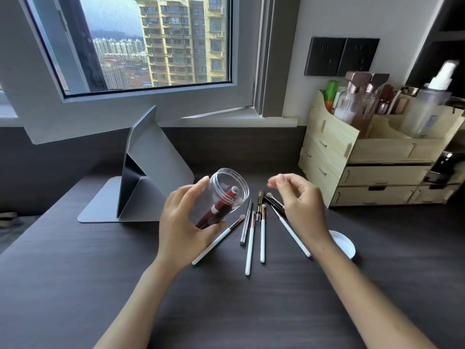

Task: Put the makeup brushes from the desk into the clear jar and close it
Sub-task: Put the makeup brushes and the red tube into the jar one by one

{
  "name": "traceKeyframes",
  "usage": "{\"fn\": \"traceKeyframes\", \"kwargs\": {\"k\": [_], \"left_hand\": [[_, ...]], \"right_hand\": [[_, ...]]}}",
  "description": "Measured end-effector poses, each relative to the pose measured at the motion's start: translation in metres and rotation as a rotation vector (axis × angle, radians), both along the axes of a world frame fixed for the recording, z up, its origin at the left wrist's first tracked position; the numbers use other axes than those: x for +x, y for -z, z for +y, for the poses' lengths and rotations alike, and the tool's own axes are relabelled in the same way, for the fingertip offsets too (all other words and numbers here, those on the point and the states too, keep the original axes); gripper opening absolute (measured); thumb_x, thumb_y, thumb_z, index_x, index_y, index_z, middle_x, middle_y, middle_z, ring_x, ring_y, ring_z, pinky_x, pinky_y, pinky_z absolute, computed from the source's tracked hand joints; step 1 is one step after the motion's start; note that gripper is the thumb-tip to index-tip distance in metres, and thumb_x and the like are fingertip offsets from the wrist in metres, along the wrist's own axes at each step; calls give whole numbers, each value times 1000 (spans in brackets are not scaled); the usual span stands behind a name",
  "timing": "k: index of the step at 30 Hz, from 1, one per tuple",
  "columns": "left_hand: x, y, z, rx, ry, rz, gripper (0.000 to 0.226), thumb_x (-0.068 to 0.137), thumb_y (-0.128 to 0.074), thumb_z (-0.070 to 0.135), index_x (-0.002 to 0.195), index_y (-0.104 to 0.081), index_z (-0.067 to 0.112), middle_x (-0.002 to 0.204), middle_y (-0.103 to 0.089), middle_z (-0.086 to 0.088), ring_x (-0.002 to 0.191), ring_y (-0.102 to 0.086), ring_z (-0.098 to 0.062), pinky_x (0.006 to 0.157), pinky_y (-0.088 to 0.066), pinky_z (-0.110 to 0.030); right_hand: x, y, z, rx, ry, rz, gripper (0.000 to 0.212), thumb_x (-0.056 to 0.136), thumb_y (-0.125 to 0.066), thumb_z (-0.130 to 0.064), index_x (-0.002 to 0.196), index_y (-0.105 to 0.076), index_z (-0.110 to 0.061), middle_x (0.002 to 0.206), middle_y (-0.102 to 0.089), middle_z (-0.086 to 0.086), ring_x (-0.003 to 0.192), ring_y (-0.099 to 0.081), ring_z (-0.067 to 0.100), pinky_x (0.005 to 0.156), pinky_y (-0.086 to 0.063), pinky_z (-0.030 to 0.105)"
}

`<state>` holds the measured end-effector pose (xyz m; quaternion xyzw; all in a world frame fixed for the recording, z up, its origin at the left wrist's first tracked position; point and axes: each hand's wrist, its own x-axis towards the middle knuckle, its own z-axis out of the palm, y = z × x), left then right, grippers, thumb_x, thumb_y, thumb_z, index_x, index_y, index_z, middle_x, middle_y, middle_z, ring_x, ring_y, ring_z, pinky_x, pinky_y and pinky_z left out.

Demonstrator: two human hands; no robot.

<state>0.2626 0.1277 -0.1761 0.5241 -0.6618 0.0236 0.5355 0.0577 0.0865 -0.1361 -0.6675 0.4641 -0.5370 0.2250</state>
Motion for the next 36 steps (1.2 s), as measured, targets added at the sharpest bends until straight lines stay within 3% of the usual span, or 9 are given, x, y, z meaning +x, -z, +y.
{"fn": "traceKeyframes", "kwargs": {"k": [3,6,12,16,21,24,27,31,36], "left_hand": [[0,-1,0,0,-1,35,83,53,-78,37,129,-45,31,111,-55,9,100,-46,-9,88,-37,-20],[0,-1,1,-1,1,51,85,53,-80,32,129,-42,32,111,-53,8,100,-46,-9,86,-40,-29],[1,0,1,5,-2,39,86,53,-79,33,129,-41,33,111,-53,7,100,-46,-10,86,-39,-30],[1,-1,1,8,-8,34,85,53,-80,34,129,-42,31,111,-54,7,101,-49,-16,86,-41,-31],[0,-2,1,12,-20,5,83,54,-80,35,129,-46,29,112,-54,9,102,-49,-14,87,-39,-25],[-4,-2,3,1,-9,-41,81,55,-80,36,129,-49,22,112,-54,8,102,-46,-9,89,-31,-7],[-5,-2,4,-17,1,-80,81,55,-81,34,128,-51,18,112,-53,8,101,-43,-5,90,-27,-3],[-4,-2,3,-21,3,-65,81,55,-82,33,128,-51,19,112,-54,8,101,-45,-6,90,-29,-6],[-3,-3,3,-28,2,-33,81,54,-82,31,127,-51,19,112,-55,7,102,-46,-8,91,-30,-7]], "right_hand": [[-27,19,-34,133,255,415,18,85,-57,-20,81,-73,-11,83,-75,7,85,-66,27,73,-50,35],[-37,36,-50,274,250,809,18,83,-61,-29,83,-73,-15,91,-74,6,92,-64,27,72,-47,32],[-34,43,-61,320,216,1033,22,86,-56,-33,89,-65,-13,99,-71,7,97,-63,28,68,-41,30],[-38,29,-49,288,267,831,24,90,-49,-26,84,-64,-8,92,-70,9,89,-62,30,71,-46,34],[-25,-20,2,190,-151,-253,14,92,-53,-13,78,-57,-13,66,-62,6,55,-64,13,54,-55,25],[-8,-43,21,49,-292,-472,15,91,-52,-3,80,-56,-11,62,-68,-1,60,-70,15,63,-60,28],[10,-48,24,-13,-327,-456,21,85,-59,2,84,-53,-18,73,-69,-1,70,-71,16,68,-58,28],[31,-34,21,-60,-258,-27,9,79,-69,-20,85,-64,-18,77,-67,-7,70,-62,5,67,-49,18],[36,-21,13,-240,-167,360,38,82,-48,-48,85,-73,-20,75,-50,-20,85,-44,9,78,-33,9]]}}
